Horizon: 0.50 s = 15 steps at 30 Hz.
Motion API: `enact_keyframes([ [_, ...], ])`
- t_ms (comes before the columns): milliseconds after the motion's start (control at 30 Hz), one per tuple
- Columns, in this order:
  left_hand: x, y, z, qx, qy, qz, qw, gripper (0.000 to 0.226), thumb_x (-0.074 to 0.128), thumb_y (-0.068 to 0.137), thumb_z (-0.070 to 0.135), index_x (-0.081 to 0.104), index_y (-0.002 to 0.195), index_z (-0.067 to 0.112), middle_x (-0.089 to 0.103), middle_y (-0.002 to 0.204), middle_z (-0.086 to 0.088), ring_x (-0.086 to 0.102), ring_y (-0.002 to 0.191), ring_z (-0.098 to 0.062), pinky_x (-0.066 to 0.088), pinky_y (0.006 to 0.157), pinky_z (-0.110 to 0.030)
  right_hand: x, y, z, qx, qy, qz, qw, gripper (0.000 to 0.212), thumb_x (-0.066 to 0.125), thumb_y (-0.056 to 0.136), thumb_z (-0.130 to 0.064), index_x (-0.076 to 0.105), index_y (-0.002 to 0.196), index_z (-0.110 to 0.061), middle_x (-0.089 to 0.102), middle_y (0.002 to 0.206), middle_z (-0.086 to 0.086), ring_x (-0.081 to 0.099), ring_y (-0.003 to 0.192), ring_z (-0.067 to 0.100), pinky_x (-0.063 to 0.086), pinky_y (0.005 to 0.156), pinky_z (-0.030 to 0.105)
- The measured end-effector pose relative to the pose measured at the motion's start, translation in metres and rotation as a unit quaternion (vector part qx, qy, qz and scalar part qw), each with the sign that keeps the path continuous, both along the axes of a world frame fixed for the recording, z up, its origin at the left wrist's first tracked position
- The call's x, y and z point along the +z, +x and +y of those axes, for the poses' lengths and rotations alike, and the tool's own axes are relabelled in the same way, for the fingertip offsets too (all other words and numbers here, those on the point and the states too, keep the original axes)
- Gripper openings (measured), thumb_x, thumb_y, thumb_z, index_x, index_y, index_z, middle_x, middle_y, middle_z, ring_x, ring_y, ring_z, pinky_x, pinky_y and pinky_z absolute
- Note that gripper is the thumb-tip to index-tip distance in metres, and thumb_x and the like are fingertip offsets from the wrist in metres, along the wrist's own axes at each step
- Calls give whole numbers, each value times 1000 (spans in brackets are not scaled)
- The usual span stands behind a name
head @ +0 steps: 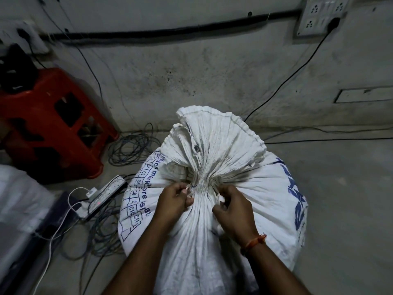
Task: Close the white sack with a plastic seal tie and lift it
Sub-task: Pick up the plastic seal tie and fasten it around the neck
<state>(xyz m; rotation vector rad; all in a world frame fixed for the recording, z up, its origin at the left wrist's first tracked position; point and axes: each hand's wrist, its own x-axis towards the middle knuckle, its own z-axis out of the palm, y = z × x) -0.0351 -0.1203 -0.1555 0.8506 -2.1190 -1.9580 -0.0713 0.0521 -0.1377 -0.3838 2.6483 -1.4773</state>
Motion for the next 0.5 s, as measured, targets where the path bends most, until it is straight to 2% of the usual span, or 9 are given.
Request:
enact_keyframes([
  [167,-3,3,3,59,40,5,997,14,48,103,1,62,104,0,56,80,-6,53,48,-1,50,55,-16,2,1,-1,16,-4,-1,1000,50,71,68,-3,67,116,-15,68,98,-5,58,80,6,33,70,-5],
  [233,-1,2,6,73,54,7,996,16,45,103,0,60,101,2,54,76,-8,51,45,-5,47,51,-19,2,1,-2,12,-5,-8,1000,49,71,68,-4,67,115,-17,66,94,-7,55,73,-2,34,69,-4],
  [367,11,0,11,124,93,30,987,22,40,102,-1,58,110,11,65,76,-10,60,52,-15,45,59,-26,5,3,-4,3,-26,-25,999,46,71,68,-3,66,112,-18,63,88,-13,57,71,-10,36,66,-3],
  [433,15,1,14,149,135,45,978,25,40,101,-2,54,114,14,67,75,-8,59,50,-14,43,55,-23,7,3,-4,0,-41,-36,998,48,72,69,-2,65,112,-20,63,88,-19,58,75,-16,37,65,-2],
  [500,18,2,18,168,173,35,970,21,39,101,-1,53,112,11,67,74,-8,56,46,-10,38,44,-18,7,3,-3,-2,-44,-41,998,49,72,68,-3,64,113,-20,62,87,-22,57,76,-18,38,65,-2],
])
